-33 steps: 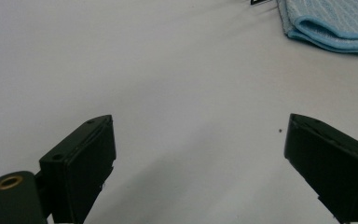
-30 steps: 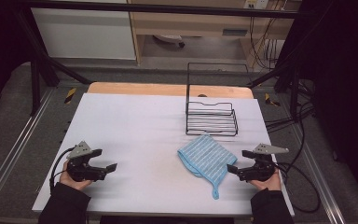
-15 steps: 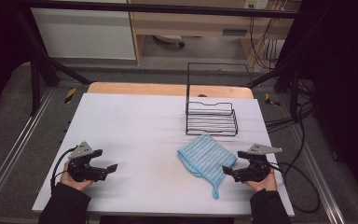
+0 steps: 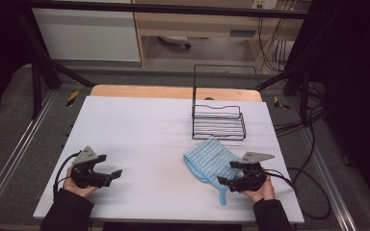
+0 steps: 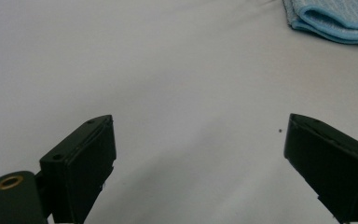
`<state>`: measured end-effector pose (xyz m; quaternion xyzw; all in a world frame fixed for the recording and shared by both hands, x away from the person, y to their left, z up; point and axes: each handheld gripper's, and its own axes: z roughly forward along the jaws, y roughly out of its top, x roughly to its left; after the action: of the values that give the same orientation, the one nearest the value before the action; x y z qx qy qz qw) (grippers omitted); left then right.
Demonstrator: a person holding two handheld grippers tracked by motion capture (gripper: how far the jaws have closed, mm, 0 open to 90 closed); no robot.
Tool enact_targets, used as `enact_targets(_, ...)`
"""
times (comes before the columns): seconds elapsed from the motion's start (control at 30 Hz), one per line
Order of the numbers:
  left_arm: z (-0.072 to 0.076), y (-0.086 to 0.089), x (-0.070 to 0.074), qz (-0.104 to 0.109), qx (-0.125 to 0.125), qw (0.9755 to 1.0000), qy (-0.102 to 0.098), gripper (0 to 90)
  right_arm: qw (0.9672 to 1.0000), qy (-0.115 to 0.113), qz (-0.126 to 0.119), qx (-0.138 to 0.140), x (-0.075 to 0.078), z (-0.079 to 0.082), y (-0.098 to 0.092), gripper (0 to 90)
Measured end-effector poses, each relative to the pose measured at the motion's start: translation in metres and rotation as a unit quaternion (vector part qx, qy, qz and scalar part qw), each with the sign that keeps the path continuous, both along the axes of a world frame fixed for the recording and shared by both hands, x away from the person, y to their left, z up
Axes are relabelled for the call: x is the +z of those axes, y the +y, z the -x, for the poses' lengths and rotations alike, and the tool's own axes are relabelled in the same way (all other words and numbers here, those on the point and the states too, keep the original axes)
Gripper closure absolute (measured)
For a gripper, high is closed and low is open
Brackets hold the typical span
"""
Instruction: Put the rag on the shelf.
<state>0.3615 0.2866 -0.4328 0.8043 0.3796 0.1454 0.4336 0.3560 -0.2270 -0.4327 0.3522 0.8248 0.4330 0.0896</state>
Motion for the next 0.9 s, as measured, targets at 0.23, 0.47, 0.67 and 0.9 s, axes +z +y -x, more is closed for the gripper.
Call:
enact_targets(0.23, 0.000, 0.000, 0.000, 0.000, 0.002, 1.0000, 0.002, 9.7, 0.9992, -0.003, 0.019, 0.035, -0.001, 0.006, 0.021, 42.0)
enact_targets(0.47, 0.000, -0.002, 0.000, -0.005, -0.001, 1.0000, 0.003, 10.4, 0.9971, -0.004, 0.058, 0.048, -0.009, 0.006, 0.037, 54.7)
enact_targets(0.67, 0.000, -0.003, -0.001, -0.005, -0.001, 1.0000, 0.004, 10.7, 0.9951, -0.021, 0.085, 0.046, -0.015, 0.004, 0.043, 56.3)
enact_targets(0.9, 0.000, -0.004, -0.001, -0.008, -0.002, 1.0000, 0.005, 11.1, 0.9919, -0.040, 0.110, 0.048, -0.017, 0.006, 0.045, 65.8)
